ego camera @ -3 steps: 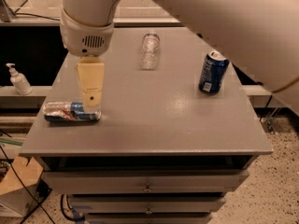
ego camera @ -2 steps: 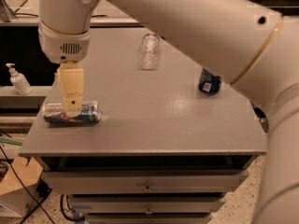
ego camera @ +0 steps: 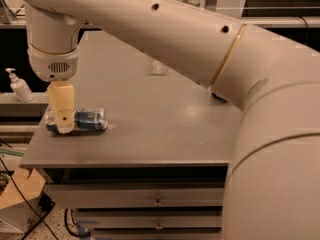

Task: Place redbull can upright

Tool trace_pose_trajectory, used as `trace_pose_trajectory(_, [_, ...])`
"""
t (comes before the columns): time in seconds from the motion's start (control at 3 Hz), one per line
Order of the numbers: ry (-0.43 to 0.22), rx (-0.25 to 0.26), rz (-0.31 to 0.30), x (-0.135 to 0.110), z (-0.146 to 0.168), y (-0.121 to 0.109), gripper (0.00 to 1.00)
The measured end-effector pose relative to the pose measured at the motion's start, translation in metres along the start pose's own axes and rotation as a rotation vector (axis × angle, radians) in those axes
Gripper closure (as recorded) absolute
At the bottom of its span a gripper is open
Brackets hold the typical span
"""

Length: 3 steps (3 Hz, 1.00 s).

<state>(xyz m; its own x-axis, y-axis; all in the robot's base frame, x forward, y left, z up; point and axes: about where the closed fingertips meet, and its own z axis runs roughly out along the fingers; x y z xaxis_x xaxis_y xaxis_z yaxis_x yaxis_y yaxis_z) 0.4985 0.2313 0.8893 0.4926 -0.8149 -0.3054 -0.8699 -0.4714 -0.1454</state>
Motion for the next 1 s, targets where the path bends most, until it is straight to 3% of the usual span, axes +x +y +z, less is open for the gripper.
trace_pose_trajectory(1.0, [0.114,-0.014,0.108,0.027,0.051,0.009,0.00])
